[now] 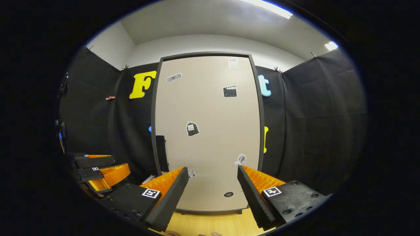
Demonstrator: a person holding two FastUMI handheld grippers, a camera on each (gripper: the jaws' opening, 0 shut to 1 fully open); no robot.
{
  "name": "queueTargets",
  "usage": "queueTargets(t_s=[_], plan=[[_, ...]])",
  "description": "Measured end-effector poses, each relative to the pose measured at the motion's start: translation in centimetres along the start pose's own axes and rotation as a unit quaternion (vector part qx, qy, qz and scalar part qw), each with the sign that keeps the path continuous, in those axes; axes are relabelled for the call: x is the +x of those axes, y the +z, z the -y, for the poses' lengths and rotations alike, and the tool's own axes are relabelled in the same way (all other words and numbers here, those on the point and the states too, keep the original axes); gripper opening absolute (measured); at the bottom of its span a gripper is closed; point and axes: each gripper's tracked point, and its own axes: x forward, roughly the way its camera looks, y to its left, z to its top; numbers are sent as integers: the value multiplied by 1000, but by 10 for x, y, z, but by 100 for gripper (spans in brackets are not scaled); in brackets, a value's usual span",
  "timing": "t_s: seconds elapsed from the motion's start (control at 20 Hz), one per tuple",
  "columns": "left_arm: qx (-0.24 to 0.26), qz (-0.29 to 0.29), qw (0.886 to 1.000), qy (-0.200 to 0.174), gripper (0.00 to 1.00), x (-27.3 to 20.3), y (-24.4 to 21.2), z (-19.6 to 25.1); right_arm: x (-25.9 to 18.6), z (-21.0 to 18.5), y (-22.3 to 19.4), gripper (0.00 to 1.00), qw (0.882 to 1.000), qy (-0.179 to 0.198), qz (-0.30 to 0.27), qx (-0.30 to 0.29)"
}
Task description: Open the cabinet door with the right hand, grasp the bottle in the cabinet with the left hand and place it on the coaster, then close the cabinet door with the right hand.
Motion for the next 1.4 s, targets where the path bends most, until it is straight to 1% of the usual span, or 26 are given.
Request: queueTargets(t_s=[0.25, 0.45, 0.6, 0.75, 1.05, 1.2, 1.4], plan=[[-4, 0, 1000, 5, 92, -1, -2, -6, 4, -10, 1, 98, 1000, 13, 0, 10], [-2, 5, 1000, 8, 93, -5, -1, -15, 11, -31, 2, 99, 999, 35, 2, 23], [2, 5, 1000, 10, 92, -8, -3, -24, 19, -44, -2, 99, 999, 39, 1, 12], [0, 2, 1000, 11, 92, -11, -8, -32, 29, -64, -9, 99, 999, 53, -4, 9], [-10, -6, 1000, 17, 93, -22, -17, -52, 60, -107, -18, 99, 997, 77, -2, 4], [-10, -13, 1000, 20, 93, -26, -22, -62, 79, -119, -31, 99, 997, 76, -10, -3], [-3, -10, 999, 32, 92, -28, -24, -78, 108, -134, -41, 99, 997, 77, -3, -15]])
